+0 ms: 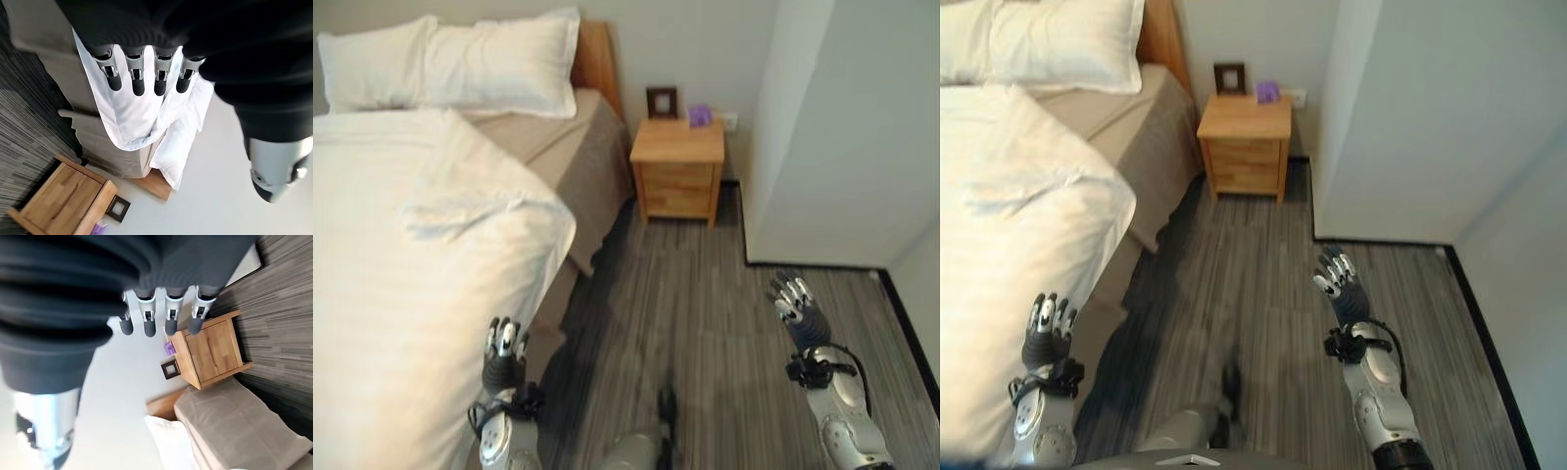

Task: Making the bed.

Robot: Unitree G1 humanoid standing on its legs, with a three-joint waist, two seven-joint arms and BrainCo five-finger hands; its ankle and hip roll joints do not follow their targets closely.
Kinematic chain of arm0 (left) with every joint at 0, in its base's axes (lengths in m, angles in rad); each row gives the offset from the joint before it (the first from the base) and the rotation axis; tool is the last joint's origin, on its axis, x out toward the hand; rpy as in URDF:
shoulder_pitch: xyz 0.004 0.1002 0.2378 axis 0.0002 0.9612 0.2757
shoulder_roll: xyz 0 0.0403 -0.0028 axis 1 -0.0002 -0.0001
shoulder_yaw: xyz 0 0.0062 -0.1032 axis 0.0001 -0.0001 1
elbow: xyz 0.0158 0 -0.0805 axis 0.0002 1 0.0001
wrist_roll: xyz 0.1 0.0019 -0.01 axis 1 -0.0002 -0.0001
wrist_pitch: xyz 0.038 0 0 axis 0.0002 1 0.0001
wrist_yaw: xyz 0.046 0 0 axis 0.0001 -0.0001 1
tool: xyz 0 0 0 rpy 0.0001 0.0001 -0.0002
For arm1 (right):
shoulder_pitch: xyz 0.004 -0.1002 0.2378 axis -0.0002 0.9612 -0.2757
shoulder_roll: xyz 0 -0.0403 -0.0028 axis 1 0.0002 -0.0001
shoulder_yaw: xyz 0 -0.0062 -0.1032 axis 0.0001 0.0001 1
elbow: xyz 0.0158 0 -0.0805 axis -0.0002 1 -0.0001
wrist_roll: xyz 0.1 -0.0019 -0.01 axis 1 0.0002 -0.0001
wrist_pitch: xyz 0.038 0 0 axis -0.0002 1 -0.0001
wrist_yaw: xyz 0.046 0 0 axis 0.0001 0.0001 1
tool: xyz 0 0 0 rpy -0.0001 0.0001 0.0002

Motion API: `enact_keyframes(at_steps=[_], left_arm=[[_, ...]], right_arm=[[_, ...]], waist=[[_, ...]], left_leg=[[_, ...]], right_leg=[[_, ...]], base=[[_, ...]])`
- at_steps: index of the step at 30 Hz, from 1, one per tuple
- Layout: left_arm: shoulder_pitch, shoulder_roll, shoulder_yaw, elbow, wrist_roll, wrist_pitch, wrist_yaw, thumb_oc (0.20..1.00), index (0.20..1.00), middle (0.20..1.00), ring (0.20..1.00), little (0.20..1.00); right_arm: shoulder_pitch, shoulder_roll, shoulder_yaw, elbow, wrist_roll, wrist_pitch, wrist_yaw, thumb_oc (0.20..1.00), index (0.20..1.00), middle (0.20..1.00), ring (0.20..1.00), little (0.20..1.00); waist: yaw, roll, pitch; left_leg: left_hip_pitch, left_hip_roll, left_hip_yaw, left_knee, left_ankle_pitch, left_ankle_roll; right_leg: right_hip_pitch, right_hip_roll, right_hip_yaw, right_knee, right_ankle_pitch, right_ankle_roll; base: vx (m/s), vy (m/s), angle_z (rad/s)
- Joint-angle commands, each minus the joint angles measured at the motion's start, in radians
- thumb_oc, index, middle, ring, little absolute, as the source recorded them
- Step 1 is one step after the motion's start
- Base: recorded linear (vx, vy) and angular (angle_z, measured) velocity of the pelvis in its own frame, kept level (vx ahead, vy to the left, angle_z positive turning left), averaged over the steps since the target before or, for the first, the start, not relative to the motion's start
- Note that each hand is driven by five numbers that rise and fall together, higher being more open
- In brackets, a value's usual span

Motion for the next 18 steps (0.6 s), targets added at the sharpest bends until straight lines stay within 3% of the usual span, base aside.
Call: enact_keyframes(at_steps=[1, 2, 3, 4, 5, 6, 7, 8, 9, 10, 11, 12, 14, 16, 17, 18], left_arm=[[-0.070, 0.059, 0.036, -0.122, 0.013, -0.066, 0.026, 1.000, 1.000, 1.000, 1.000, 1.000], [-0.075, 0.058, 0.038, -0.132, 0.014, -0.074, 0.031, 1.000, 1.000, 1.000, 1.000, 1.000], [-0.083, 0.066, 0.035, -0.124, 0.017, -0.077, 0.030, 1.000, 1.000, 1.000, 1.000, 1.000], [-0.083, 0.066, 0.035, -0.124, 0.017, -0.077, 0.030, 1.000, 1.000, 1.000, 1.000, 1.000], [-0.088, 0.078, 0.031, -0.121, 0.020, -0.077, 0.024, 1.000, 1.000, 1.000, 1.000, 1.000], [-0.089, 0.087, 0.017, -0.126, 0.007, -0.077, -0.005, 1.000, 1.000, 1.000, 1.000, 1.000], [-0.089, 0.087, 0.017, -0.126, 0.007, -0.077, -0.005, 1.000, 1.000, 1.000, 1.000, 1.000], [-0.107, 0.090, 0.002, -0.106, -0.018, -0.081, -0.029, 1.000, 1.000, 1.000, 1.000, 1.000], [-0.120, 0.093, -0.005, -0.094, -0.026, -0.087, -0.036, 1.000, 1.000, 1.000, 1.000, 1.000], [-0.120, 0.093, -0.005, -0.094, -0.026, -0.087, -0.036, 1.000, 1.000, 1.000, 1.000, 1.000], [-0.138, 0.094, -0.019, -0.092, -0.040, -0.100, -0.039, 1.000, 1.000, 1.000, 1.000, 1.000], [-0.154, 0.086, -0.041, -0.085, -0.055, -0.112, -0.043, 1.000, 1.000, 1.000, 1.000, 1.000], [-0.143, 0.066, -0.066, -0.085, -0.039, -0.081, -0.059, 1.000, 1.000, 1.000, 1.000, 1.000], [-0.158, 0.052, -0.085, -0.064, -0.054, -0.079, -0.058, 1.000, 1.000, 1.000, 1.000, 1.000], [-0.201, 0.029, -0.105, -0.055, -0.133, -0.081, -0.066, 1.000, 1.000, 1.000, 1.000, 1.000], [-0.201, 0.029, -0.105, -0.055, -0.133, -0.081, -0.066, 1.000, 1.000, 1.000, 1.000, 1.000]], right_arm=[[-0.083, 0.015, -0.036, -0.084, -0.035, -0.036, 0.028, 1.000, 1.000, 1.000, 1.000, 1.000], [-0.092, 0.017, -0.025, -0.083, -0.044, -0.040, 0.035, 1.000, 1.000, 1.000, 1.000, 1.000], [-0.102, 0.004, -0.019, -0.086, -0.083, -0.030, 0.038, 1.000, 1.000, 1.000, 1.000, 1.000], [-0.102, 0.004, -0.019, -0.086, -0.083, -0.030, 0.038, 1.000, 1.000, 1.000, 1.000, 1.000], [-0.101, 0.000, -0.023, -0.091, -0.073, -0.029, 0.043, 1.000, 1.000, 1.000, 1.000, 1.000], [-0.092, -0.005, -0.037, -0.086, -0.053, -0.027, 0.051, 1.000, 1.000, 1.000, 1.000, 1.000], [-0.093, -0.006, -0.037, -0.085, -0.053, -0.028, 0.051, 1.000, 1.000, 1.000, 1.000, 1.000], [-0.072, -0.027, -0.055, -0.076, -0.055, -0.031, 0.055, 1.000, 1.000, 1.000, 1.000, 1.000], [-0.051, -0.037, -0.063, -0.088, -0.067, -0.027, 0.061, 1.000, 1.000, 1.000, 1.000, 1.000], [-0.051, -0.037, -0.063, -0.088, -0.067, -0.027, 0.061, 1.000, 1.000, 1.000, 1.000, 1.000], [-0.028, -0.055, -0.068, -0.101, -0.080, -0.024, 0.069, 1.000, 1.000, 1.000, 1.000, 1.000], [0.012, -0.081, -0.089, -0.118, -0.091, -0.024, 0.077, 1.000, 1.000, 1.000, 1.000, 1.000], [0.022, -0.082, -0.126, -0.114, -0.056, -0.021, 0.082, 1.000, 1.000, 1.000, 1.000, 1.000], [0.009, -0.096, -0.138, -0.106, -0.043, -0.038, 0.077, 1.000, 1.000, 1.000, 1.000, 1.000], [-0.001, -0.108, -0.163, -0.113, 0.002, -0.064, 0.061, 1.000, 1.000, 1.000, 1.000, 1.000], [-0.001, -0.108, -0.163, -0.113, 0.002, -0.064, 0.061, 1.000, 1.000, 1.000, 1.000, 1.000]], waist=[[0.021, 0.058, 0.056], [0.000, 0.083, 0.076], [-0.039, 0.107, 0.093], [-0.039, 0.108, 0.093], [-0.060, 0.112, 0.096], [-0.087, 0.110, 0.101], [-0.090, 0.112, 0.100], [-0.119, 0.088, 0.097], [-0.139, 0.084, 0.096], [-0.139, 0.084, 0.096], [-0.153, 0.076, 0.093], [-0.155, 0.049, 0.078], [-0.153, 0.042, 0.062], [-0.173, 0.038, 0.066], [-0.182, 0.021, 0.090], [-0.183, 0.021, 0.089]], left_leg=[[0.099, 0.091, -0.058, 0.006, 0.024, -0.108], [0.139, 0.096, -0.079, 0.004, 0.007, -0.095], [0.228, 0.090, -0.150, -0.018, -0.024, -0.083], [0.228, 0.090, -0.150, -0.019, -0.024, -0.083], [0.267, 0.088, -0.192, -0.029, -0.038, -0.087], [0.325, 0.074, -0.269, -0.039, -0.057, -0.102], [0.323, 0.077, -0.272, -0.039, -0.055, -0.103], [0.365, 0.048, -0.366, -0.037, -0.106, -0.126], [0.388, 0.041, -0.426, -0.042, -0.115, -0.135], [0.388, 0.041, -0.426, -0.042, -0.115, -0.134], [0.399, 0.039, -0.481, -0.036, -0.128, -0.139], [0.419, 0.046, -0.526, -0.033, -0.143, -0.156], [0.391, 0.061, -0.570, 0.026, -0.140, -0.178], [0.354, 0.080, -0.539, 0.101, -0.121, -0.196], [0.263, 0.114, -0.425, 0.236, -0.086, -0.224], [0.261, 0.114, -0.426, 0.236, -0.086, -0.224]], right_leg=[[-0.076, -0.184, 0.038, 0.104, 0.523, 0.073], [-0.145, -0.166, 0.043, 0.183, 0.489, 0.057], [-0.268, -0.120, 0.051, 0.232, 0.378, 0.036], [-0.268, -0.119, 0.050, 0.231, 0.379, 0.036], [-0.318, -0.104, 0.049, 0.176, 0.314, 0.021], [-0.350, -0.099, 0.064, -0.007, 0.278, 0.017], [-0.347, -0.097, 0.060, -0.014, 0.283, 0.016], [-0.343, -0.071, 0.185, -0.374, 0.277, 0.027], [-0.331, -0.049, 0.298, -0.483, 0.282, 0.044], [-0.330, -0.049, 0.298, -0.484, 0.283, 0.044], [-0.322, -0.027, 0.416, -0.524, 0.277, 0.070], [-0.309, -0.013, 0.484, -0.538, 0.292, 0.081], [-0.272, -0.049, 0.416, -0.542, 0.295, 0.066], [-0.253, -0.056, 0.379, -0.551, 0.300, 0.058], [-0.203, -0.072, 0.298, -0.577, 0.291, 0.030], [-0.204, -0.072, 0.297, -0.577, 0.291, 0.031]], base=[[0.35, 0.163, 0.43], [0.58, 0.092, 0.54], [0.58, 0.092, 0.55], [0.64, -0.003, 0.69], [0.62, -0.159, 1.02], [0.62, -0.159, 1.12], [0.85, -0.352, 1.40], [0.67, -0.290, 1.50], [0.67, -0.291, 1.65], [0.42, -0.162, 1.63], [0.55, -0.307, 1.74], [0.67, -0.407, 2.06], [0.49, -0.371, 2.09], [0.27, -0.270, 1.48], [0.13, -0.194, 1.41], [0.18, -0.286, 1.85]])
